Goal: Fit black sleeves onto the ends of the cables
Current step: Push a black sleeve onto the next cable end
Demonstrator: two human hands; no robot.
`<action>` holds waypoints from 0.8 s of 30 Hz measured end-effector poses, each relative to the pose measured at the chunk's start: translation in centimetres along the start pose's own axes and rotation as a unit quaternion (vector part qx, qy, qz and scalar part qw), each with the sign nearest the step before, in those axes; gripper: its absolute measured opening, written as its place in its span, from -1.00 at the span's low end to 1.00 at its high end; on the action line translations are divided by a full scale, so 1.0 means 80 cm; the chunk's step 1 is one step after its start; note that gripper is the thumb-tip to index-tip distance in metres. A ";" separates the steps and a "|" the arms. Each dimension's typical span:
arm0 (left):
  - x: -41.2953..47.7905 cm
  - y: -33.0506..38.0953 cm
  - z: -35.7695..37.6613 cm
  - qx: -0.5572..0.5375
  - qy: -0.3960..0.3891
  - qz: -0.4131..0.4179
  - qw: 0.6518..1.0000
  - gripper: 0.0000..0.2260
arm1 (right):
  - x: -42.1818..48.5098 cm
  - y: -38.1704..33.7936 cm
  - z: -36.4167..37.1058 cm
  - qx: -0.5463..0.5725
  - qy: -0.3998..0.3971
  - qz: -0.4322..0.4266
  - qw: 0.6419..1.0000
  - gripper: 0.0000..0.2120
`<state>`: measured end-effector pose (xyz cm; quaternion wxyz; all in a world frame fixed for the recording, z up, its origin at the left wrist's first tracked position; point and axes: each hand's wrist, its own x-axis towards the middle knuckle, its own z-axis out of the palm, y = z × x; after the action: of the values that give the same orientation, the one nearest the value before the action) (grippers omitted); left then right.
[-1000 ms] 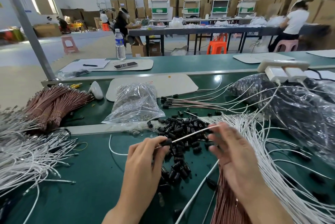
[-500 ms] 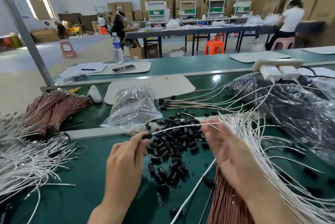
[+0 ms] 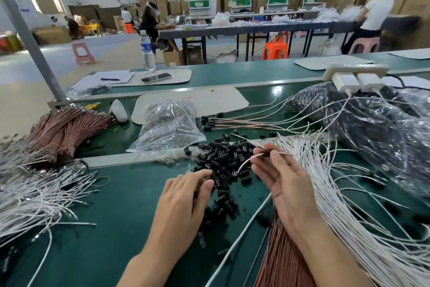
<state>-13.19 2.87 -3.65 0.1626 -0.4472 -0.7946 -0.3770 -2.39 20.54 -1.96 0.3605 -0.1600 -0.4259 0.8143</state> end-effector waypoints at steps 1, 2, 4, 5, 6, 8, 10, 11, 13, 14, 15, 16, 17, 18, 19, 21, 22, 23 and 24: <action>-0.001 0.001 0.001 0.005 -0.013 0.013 1.000 -0.71 | 0.003 -0.007 -0.004 0.023 0.014 -0.012 1.000 -0.76; -0.001 0.002 0.003 0.009 -0.031 0.027 0.999 -0.72 | 0.006 -0.013 -0.008 0.039 0.026 -0.024 0.999 -0.76; 0.002 0.009 0.007 0.006 -0.082 0.037 0.996 -0.71 | 0.009 -0.020 -0.013 0.058 0.044 -0.044 0.996 -0.76; 0.004 0.014 0.010 -0.002 -0.114 0.036 0.993 -0.70 | 0.010 -0.022 -0.016 0.058 0.051 -0.052 0.996 -0.76; 0.008 0.020 0.012 -0.008 -0.148 0.037 0.988 -0.72 | 0.010 -0.023 -0.017 0.054 0.056 -0.058 0.995 -0.76; 0.017 0.034 0.018 -0.013 -0.219 0.057 0.974 -0.76 | 0.011 -0.022 -0.019 0.045 0.066 -0.060 0.995 -0.77; 0.026 0.052 0.026 -0.005 -0.281 0.084 0.956 -0.75 | 0.012 -0.020 -0.019 0.039 0.075 -0.058 0.995 -0.77; 0.031 0.062 0.031 0.015 -0.300 0.098 0.949 -0.73 | 0.013 -0.019 -0.020 0.036 0.078 -0.059 0.995 -0.76; 0.039 0.080 0.042 0.082 -0.313 0.116 0.939 -0.68 | 0.013 -0.017 -0.021 0.034 0.081 -0.063 0.994 -0.76; 0.043 0.088 0.048 0.120 -0.318 0.112 0.934 -0.66 | 0.014 -0.017 -0.022 0.034 0.082 -0.064 0.994 -0.75; 0.047 0.094 0.053 0.153 -0.327 0.096 0.928 -0.66 | 0.014 -0.017 -0.022 0.034 0.084 -0.064 0.994 -0.75; 0.049 0.099 0.058 0.178 -0.334 0.077 0.922 -0.66 | 0.015 -0.017 -0.023 0.034 0.085 -0.064 0.994 -0.75; 0.051 0.104 0.064 0.198 -0.341 0.061 0.917 -0.68 | 0.015 -0.017 -0.023 0.033 0.086 -0.063 0.994 -0.75; 0.052 0.110 0.067 0.211 -0.346 0.051 0.913 -0.72 | 0.015 -0.016 -0.024 0.031 0.087 -0.063 0.994 -0.75; 0.051 0.116 0.070 0.216 -0.354 0.038 0.909 -0.77 | 0.015 -0.015 -0.024 0.029 0.089 -0.062 0.994 -0.75; 0.051 0.125 0.074 0.200 -0.375 -0.003 0.905 -0.86 | 0.016 -0.014 -0.025 0.027 0.094 -0.060 0.993 -0.75; 0.051 0.126 0.075 0.178 -0.379 -0.028 0.908 -0.85 | 0.016 -0.013 -0.026 0.027 0.097 -0.058 0.993 -0.75; 0.053 0.124 0.073 0.144 -0.378 -0.059 0.913 -0.83 | 0.017 -0.013 -0.027 0.030 0.098 -0.057 0.993 -0.75; 0.056 0.120 0.071 0.096 -0.373 -0.094 0.918 -0.80 | 0.017 -0.014 -0.028 0.036 0.100 -0.057 0.993 -0.75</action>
<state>-7.20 12.76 -0.36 -0.1395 -0.4613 -0.8682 -0.1184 -1.57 23.25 -2.28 0.4523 -0.2030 -0.3670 0.7871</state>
